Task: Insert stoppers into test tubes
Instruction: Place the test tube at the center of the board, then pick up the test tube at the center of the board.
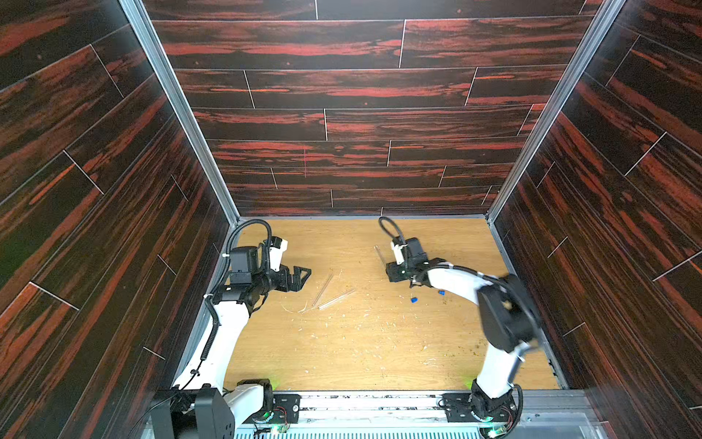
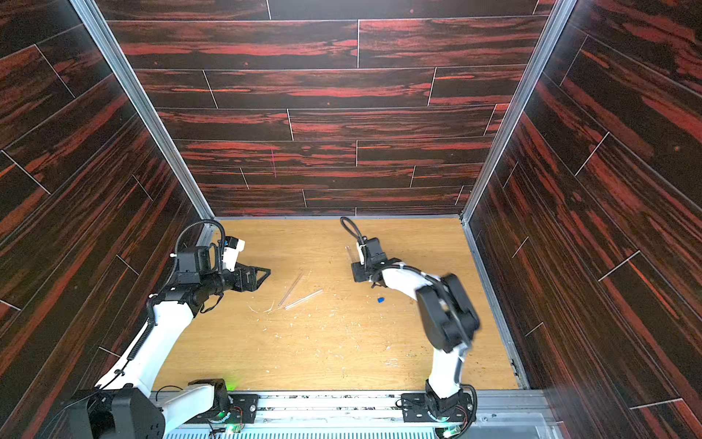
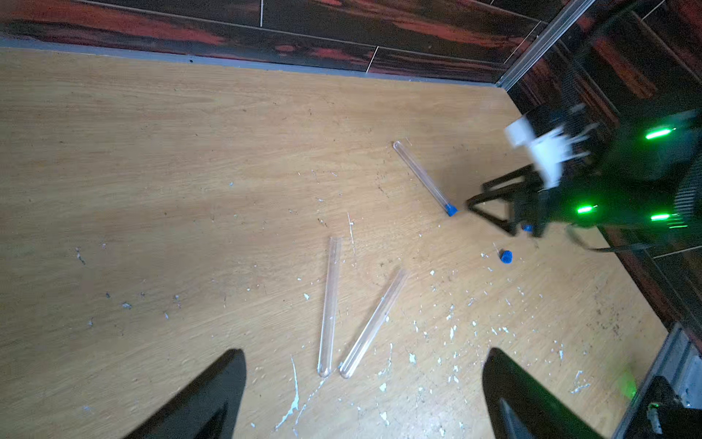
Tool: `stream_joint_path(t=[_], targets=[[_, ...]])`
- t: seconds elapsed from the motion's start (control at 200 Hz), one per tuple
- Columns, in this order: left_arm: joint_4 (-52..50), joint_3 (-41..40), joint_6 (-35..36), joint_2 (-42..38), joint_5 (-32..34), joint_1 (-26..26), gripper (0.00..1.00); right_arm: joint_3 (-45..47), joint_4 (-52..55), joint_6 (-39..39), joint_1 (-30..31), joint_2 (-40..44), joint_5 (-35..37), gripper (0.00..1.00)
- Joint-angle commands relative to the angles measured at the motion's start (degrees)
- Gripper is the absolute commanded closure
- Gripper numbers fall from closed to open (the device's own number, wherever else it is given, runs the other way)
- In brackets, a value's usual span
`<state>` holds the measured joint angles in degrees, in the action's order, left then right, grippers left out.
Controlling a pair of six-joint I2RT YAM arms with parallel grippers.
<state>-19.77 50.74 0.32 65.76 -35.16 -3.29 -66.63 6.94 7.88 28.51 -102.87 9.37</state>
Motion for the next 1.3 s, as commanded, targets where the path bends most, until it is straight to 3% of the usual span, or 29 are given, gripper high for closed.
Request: stream_joint_path(t=[0.0,0.301,0.852,1.047,1.298], targets=[[-1.5,1.2,4.0,0.3,0.8,0.6,0.00,2.1,1.9,-1.5,-0.3,7.4,1.3,0.24],[-7.0,3.9,11.4,3.0,3.4,4.2,0.00,8.9,6.2,-5.5,-1.4,23.4,2.4,0.21],[-17.2,6.1,25.7,9.7,13.0,17.3,0.00,27.4,8.2,-11.7,-1.9,55.5,1.2,0.21],[-18.9,6.7,29.2,12.3,14.9,20.3,0.00,34.4,7.3,-12.6,-1.9,67.3,0.6,0.13],[-20.7,10.1,28.8,19.0,18.9,23.2,0.04,39.4,8.1,-11.3,-1.9,77.3,2.2,0.01]])
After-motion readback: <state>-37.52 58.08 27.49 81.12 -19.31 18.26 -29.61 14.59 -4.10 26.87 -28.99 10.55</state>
